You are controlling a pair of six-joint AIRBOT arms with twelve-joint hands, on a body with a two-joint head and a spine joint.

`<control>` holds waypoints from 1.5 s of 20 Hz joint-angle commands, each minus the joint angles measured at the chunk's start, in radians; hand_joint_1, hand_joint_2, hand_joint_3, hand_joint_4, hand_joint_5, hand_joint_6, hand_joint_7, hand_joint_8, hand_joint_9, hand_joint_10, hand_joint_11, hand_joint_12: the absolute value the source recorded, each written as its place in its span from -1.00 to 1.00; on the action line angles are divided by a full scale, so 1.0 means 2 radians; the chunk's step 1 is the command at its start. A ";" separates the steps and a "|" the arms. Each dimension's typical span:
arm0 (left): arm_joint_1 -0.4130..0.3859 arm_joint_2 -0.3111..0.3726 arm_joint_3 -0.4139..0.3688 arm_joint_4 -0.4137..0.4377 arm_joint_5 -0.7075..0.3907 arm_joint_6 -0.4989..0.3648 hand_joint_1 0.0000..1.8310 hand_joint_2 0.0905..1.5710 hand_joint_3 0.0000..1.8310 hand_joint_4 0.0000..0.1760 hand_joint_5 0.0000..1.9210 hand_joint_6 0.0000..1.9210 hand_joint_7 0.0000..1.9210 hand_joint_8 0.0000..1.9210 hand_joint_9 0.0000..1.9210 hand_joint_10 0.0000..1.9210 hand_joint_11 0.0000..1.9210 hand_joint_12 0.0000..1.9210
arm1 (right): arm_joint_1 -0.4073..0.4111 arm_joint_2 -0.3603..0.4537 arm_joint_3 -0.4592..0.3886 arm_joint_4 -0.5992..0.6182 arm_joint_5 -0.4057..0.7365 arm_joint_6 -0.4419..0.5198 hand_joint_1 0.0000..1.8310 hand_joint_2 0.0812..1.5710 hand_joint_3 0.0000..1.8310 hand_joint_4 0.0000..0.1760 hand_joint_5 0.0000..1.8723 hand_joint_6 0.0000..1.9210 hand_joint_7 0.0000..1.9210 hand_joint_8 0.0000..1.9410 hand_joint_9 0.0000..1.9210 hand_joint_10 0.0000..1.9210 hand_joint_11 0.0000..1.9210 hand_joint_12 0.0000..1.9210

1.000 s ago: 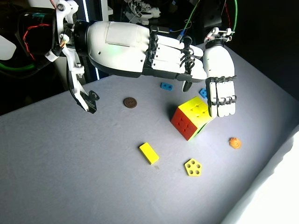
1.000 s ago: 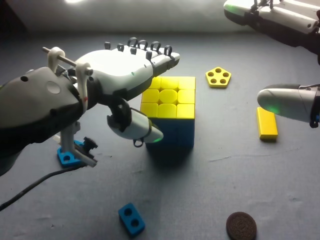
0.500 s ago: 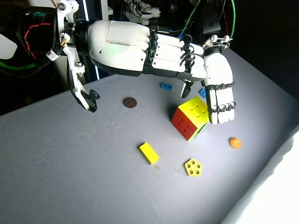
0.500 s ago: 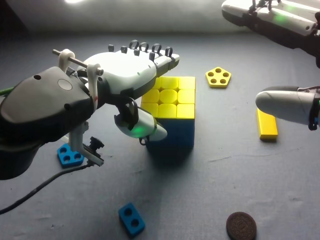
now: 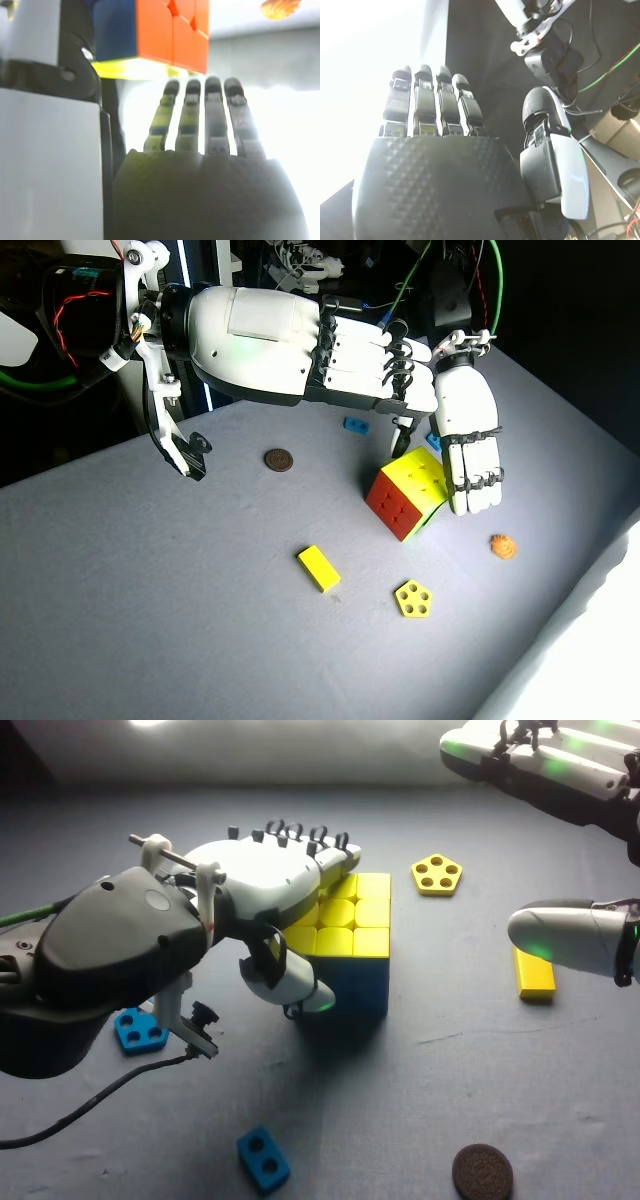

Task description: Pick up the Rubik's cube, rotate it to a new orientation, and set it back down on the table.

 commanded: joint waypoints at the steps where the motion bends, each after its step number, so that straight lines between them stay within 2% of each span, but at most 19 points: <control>1: -0.002 0.000 0.003 0.016 -0.026 0.000 0.01 0.19 -1.00 -1.00 -1.00 -1.00 -1.00 -1.00 -1.00 -1.00 -1.00 -1.00 | 0.004 0.002 -0.001 0.004 0.063 0.001 -0.95 0.62 -1.00 -1.00 -0.99 -1.00 -0.94 -1.00 -0.96 -1.00 -1.00 -1.00; 4: 0.002 -0.008 0.011 0.010 -0.028 0.003 0.01 0.18 -1.00 -1.00 -1.00 -1.00 -1.00 -1.00 -1.00 -1.00 -1.00 -1.00 | 0.003 0.002 -0.001 0.004 0.063 0.001 -0.97 0.62 -1.00 -1.00 -0.97 -0.99 -0.92 -0.99 -0.93 -0.99 -1.00 -1.00; 6: 0.002 -0.011 0.013 -0.010 -0.028 0.025 0.00 0.17 -1.00 -1.00 -1.00 -1.00 -1.00 -1.00 -1.00 -1.00 -1.00 -1.00 | 0.002 0.002 -0.001 0.004 0.063 0.001 -0.94 0.62 -1.00 -1.00 -0.97 -0.99 -0.91 -0.99 -0.93 -0.99 -1.00 -1.00; 8: 0.002 -0.012 0.014 -0.015 -0.028 0.031 0.06 0.16 -1.00 -1.00 -1.00 -1.00 -1.00 -1.00 -1.00 -1.00 -1.00 -1.00 | 0.002 0.002 -0.002 0.004 0.063 0.001 -0.91 0.61 -1.00 -1.00 -0.98 -1.00 -0.91 -0.99 -0.92 -0.99 -1.00 -1.00; 10: 0.002 -0.013 0.015 -0.018 -0.029 0.037 0.02 0.15 -1.00 -1.00 -1.00 -1.00 -1.00 -1.00 -1.00 -1.00 -1.00 -1.00 | 0.001 0.002 -0.002 0.004 0.063 0.001 -0.91 0.61 -1.00 -1.00 -0.96 -0.99 -0.90 -0.99 -0.91 -0.98 -0.99 -1.00; 18: 0.006 -0.024 0.017 -0.026 -0.037 0.038 -0.04 0.19 -0.99 -1.00 -1.00 -1.00 -1.00 -1.00 -1.00 -1.00 -1.00 -1.00 | 0.000 0.002 -0.003 0.002 0.063 0.000 -0.95 0.62 -1.00 -1.00 -0.98 -1.00 -0.92 -1.00 -0.95 -1.00 -1.00 -1.00; 30: 0.011 -0.027 0.017 -0.030 -0.045 0.038 0.00 0.18 -1.00 -1.00 -1.00 -1.00 -1.00 -1.00 -1.00 -1.00 -1.00 -1.00 | -0.003 0.002 -0.004 -0.001 0.063 0.000 -0.88 0.61 -1.00 -1.00 -0.97 -0.99 -0.92 -0.99 -0.94 -0.99 -1.00 -1.00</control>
